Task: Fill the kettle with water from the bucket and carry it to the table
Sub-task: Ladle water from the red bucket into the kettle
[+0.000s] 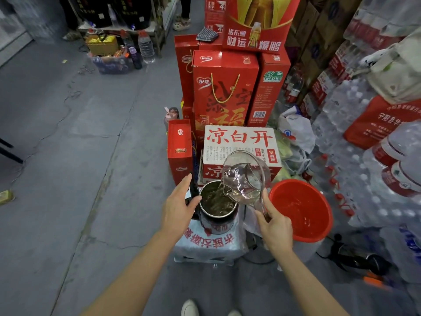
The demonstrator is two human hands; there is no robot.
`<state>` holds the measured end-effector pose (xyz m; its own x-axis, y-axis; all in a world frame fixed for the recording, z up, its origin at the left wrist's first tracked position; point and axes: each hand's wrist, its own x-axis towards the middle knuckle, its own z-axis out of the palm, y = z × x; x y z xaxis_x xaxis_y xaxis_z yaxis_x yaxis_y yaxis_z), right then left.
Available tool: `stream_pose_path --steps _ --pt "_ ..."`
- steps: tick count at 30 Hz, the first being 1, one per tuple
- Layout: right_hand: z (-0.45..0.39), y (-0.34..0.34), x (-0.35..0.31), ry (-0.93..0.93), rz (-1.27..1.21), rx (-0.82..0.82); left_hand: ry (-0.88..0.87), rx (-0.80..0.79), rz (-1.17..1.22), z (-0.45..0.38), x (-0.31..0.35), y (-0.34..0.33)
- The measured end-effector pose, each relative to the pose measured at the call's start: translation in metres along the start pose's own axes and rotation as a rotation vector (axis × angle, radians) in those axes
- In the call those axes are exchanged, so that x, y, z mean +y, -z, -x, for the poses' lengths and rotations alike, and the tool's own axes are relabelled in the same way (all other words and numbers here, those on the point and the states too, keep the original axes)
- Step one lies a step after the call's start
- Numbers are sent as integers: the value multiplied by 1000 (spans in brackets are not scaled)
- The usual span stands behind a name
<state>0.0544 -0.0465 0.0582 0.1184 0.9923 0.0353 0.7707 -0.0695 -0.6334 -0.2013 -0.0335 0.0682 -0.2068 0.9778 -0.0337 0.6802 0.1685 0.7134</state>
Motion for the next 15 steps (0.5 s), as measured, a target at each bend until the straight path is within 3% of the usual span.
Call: stream_pose_path --steps 15 --pt "12 -9 -15 174 165 26 -54 -31 19 -1 -5 5"
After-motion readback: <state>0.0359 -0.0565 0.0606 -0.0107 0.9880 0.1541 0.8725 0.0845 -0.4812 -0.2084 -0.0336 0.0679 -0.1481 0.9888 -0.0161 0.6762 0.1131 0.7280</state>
